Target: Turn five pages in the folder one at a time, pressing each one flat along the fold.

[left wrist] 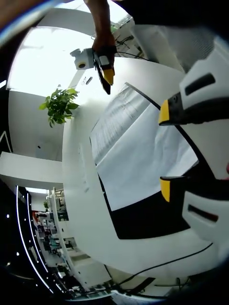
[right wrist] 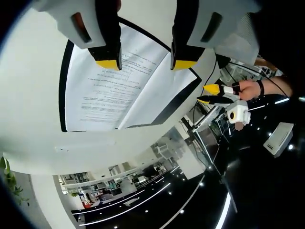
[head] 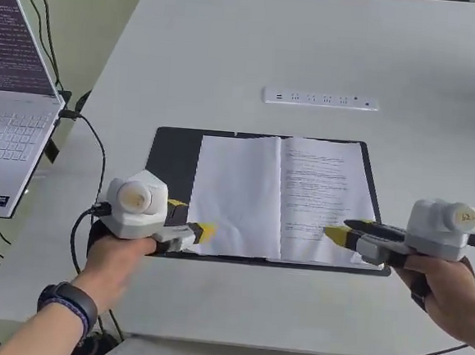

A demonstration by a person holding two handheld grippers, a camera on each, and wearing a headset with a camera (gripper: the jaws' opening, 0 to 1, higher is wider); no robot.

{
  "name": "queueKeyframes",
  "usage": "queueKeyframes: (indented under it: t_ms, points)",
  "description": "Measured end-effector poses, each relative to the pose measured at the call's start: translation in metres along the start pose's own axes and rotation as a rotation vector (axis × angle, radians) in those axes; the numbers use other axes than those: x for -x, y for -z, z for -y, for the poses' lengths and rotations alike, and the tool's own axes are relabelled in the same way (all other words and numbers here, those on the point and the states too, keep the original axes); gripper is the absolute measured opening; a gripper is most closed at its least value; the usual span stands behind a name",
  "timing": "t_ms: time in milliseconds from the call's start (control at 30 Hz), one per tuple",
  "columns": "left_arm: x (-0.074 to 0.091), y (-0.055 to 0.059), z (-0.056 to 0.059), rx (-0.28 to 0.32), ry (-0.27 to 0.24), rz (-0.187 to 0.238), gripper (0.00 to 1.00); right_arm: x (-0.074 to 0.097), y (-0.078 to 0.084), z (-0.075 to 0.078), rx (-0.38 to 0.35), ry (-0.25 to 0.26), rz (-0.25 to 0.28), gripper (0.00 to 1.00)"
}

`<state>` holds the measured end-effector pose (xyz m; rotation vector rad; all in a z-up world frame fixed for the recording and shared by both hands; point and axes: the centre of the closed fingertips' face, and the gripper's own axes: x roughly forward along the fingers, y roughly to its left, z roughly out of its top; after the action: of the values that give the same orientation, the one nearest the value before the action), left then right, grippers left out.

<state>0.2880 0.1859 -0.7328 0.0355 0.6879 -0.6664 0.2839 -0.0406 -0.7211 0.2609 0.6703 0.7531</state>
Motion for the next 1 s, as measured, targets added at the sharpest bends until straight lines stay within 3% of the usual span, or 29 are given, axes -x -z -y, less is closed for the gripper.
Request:
queueKeyframes:
  t_ms: [333, 633, 1000]
  points:
    - [0.018, -0.023, 0.009, -0.011, -0.002, 0.038, 0.51, 0.034, -0.024, 0.004, 0.076, 0.056, 0.052, 0.48]
    - [0.040, -0.042, 0.015, -0.029, -0.015, 0.081, 0.59, 0.056, -0.033, 0.004, 0.108, 0.092, 0.091, 0.56]
    - [0.065, -0.031, 0.013, -0.033, -0.035, 0.101, 0.70, 0.070, -0.015, -0.004, 0.157, 0.114, 0.061, 0.67]
